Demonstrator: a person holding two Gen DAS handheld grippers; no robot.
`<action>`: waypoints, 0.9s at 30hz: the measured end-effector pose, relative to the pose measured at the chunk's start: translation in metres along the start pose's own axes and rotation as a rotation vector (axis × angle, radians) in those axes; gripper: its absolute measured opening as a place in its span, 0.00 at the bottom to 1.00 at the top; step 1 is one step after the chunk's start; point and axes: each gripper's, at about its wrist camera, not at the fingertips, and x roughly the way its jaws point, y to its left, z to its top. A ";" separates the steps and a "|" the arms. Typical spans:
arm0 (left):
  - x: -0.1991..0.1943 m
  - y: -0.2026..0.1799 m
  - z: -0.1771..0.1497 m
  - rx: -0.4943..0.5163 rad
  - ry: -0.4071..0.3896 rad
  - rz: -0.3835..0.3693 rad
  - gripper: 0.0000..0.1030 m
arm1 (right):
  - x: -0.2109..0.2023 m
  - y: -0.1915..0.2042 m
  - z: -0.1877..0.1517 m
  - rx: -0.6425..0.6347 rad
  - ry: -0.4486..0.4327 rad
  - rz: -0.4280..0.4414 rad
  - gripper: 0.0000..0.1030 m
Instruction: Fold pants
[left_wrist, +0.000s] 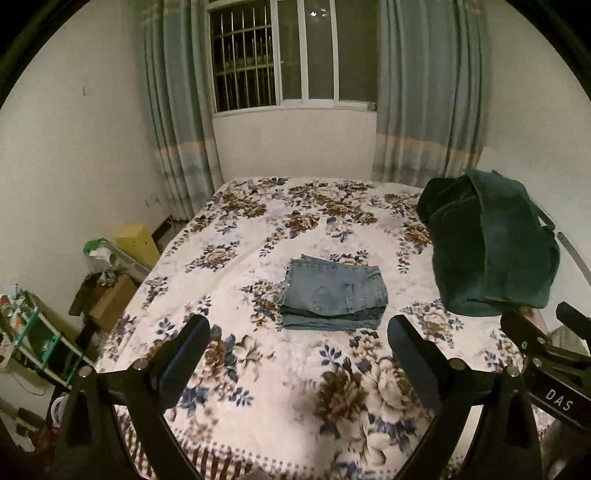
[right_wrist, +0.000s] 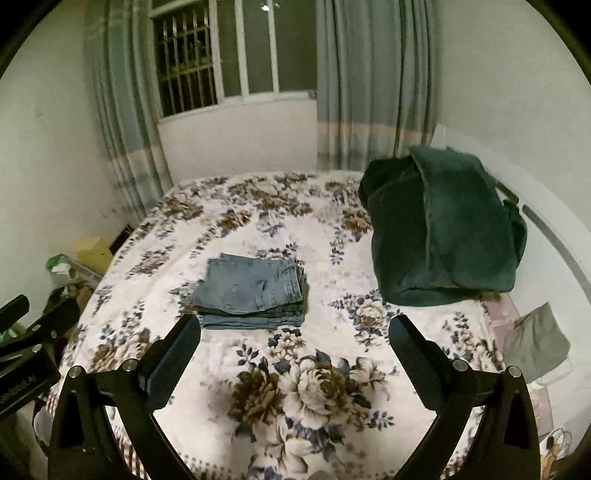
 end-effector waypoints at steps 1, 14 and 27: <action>-0.012 0.000 -0.002 -0.003 -0.003 -0.008 0.95 | -0.017 -0.002 -0.002 -0.005 -0.010 0.004 1.00; -0.098 0.007 -0.012 -0.041 -0.065 0.006 0.97 | -0.165 -0.019 -0.007 -0.014 -0.090 0.028 1.00; -0.129 0.010 -0.012 -0.031 -0.112 -0.001 1.00 | -0.196 -0.017 0.003 -0.006 -0.129 0.042 1.00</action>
